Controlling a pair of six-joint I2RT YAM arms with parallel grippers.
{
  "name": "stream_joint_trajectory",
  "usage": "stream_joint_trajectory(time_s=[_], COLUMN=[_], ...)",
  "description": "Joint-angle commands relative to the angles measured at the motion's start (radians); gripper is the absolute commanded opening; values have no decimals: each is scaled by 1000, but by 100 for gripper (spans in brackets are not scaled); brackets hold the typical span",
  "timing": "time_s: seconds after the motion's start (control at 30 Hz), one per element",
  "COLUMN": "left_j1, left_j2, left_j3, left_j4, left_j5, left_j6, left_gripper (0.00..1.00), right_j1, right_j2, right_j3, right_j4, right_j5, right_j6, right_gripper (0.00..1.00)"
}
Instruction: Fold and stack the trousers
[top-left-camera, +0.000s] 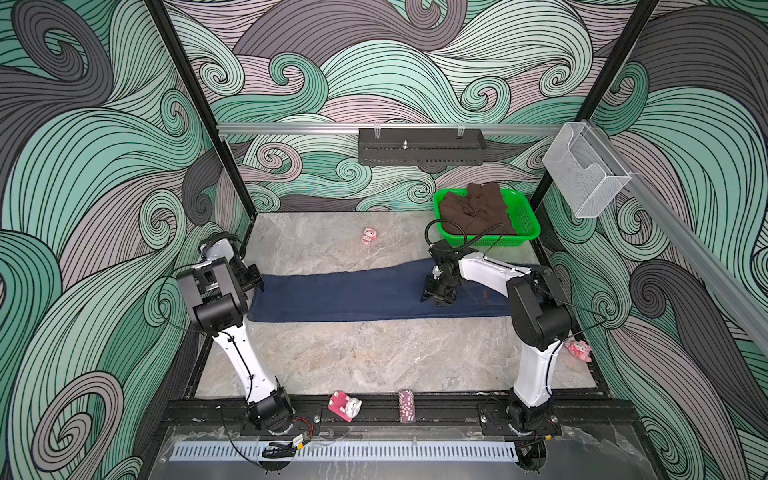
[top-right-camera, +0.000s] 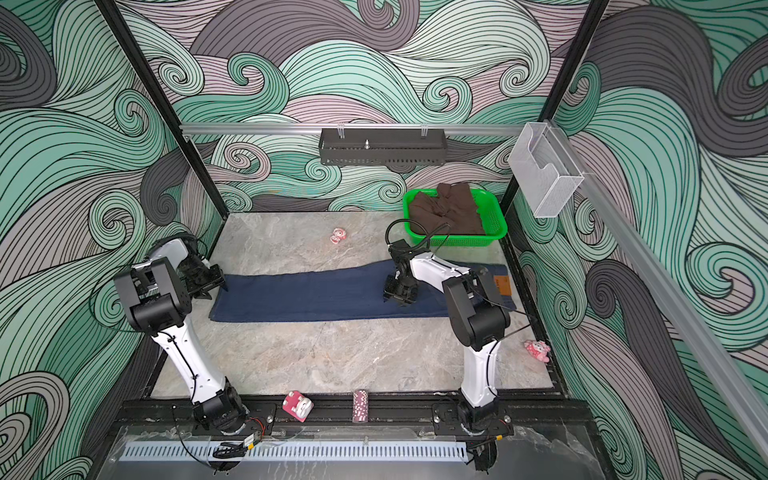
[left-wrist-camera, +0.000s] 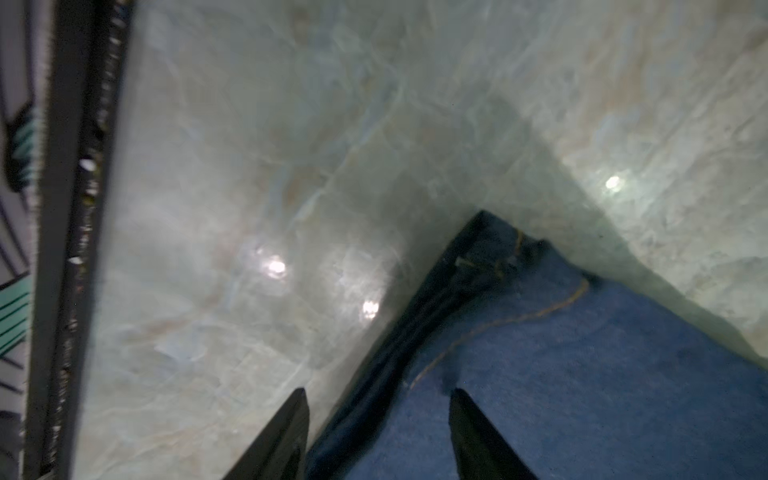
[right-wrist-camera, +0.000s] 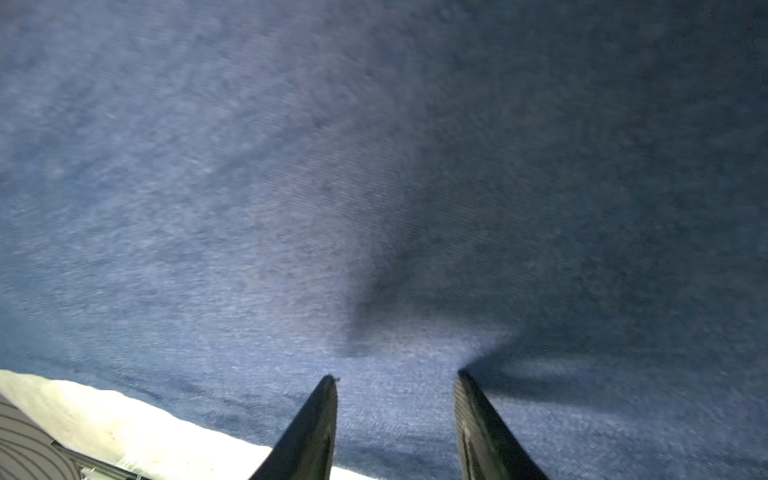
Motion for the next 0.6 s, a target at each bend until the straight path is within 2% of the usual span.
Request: stream_joint_trajectory(time_s=[0.0,0.23,0.57], left_j1=[9,15,25], left_j2=[21,33,29], left_j3=[8,-48,-114], left_j4=[-15,2,15], left_j5=[62,70,179], left_j6=[45,71,80], left_gripper=[56,52,39], right_j1=[3,4,4], right_j2=[22,27,28], right_j3=[22,31,32], right_j4=[-33,-60,-70], right_j5=[7,14,12], right_j6=[-2,-11,-18], right_gripper=[47,47,47])
